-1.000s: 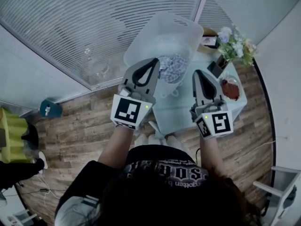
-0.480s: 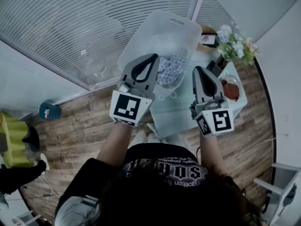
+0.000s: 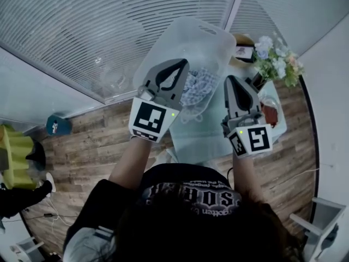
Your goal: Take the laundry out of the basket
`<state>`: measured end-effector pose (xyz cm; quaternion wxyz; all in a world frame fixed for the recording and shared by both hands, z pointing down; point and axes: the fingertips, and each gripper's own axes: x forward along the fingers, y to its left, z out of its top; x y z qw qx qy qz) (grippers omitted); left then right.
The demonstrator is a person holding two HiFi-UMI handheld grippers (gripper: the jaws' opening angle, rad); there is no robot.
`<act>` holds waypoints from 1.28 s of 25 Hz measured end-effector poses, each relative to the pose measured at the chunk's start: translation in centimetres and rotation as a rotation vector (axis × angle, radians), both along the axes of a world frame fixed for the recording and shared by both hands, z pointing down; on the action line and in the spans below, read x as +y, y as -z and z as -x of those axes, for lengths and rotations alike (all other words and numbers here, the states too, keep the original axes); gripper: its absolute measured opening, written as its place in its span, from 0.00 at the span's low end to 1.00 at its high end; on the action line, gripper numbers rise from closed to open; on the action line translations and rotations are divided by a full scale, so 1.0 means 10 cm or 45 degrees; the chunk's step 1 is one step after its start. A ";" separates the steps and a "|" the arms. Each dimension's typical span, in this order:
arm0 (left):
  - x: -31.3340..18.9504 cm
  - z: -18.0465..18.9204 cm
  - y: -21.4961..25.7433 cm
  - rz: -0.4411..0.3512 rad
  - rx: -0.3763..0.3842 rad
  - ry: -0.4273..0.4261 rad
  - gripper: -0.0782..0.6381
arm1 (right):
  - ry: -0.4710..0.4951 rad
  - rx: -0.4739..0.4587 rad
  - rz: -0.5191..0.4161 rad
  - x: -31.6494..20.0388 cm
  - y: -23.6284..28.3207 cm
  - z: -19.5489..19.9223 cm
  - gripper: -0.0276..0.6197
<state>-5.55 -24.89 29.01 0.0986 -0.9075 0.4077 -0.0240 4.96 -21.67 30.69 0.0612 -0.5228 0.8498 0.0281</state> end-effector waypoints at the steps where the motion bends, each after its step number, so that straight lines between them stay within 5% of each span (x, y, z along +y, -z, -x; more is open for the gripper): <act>1: -0.03 -0.03 -0.01 -0.003 -0.016 -0.011 0.11 | 0.001 -0.001 0.001 -0.03 0.00 -0.02 0.09; 15: -0.33 -0.39 -0.41 0.097 -0.339 -0.299 0.11 | 0.033 0.000 0.065 -0.33 -0.13 -0.26 0.09; 21: -0.34 -0.51 -0.67 0.069 -0.604 -0.477 0.11 | 0.039 -0.013 0.080 -0.41 -0.17 -0.35 0.09; 27: -0.38 -0.58 -1.01 0.145 -0.803 -0.653 0.11 | 0.055 -0.022 0.103 -0.48 -0.24 -0.37 0.09; 32: -0.39 -0.65 -1.27 0.189 -0.842 -0.720 0.11 | 0.054 -0.040 0.116 -0.53 -0.29 -0.43 0.09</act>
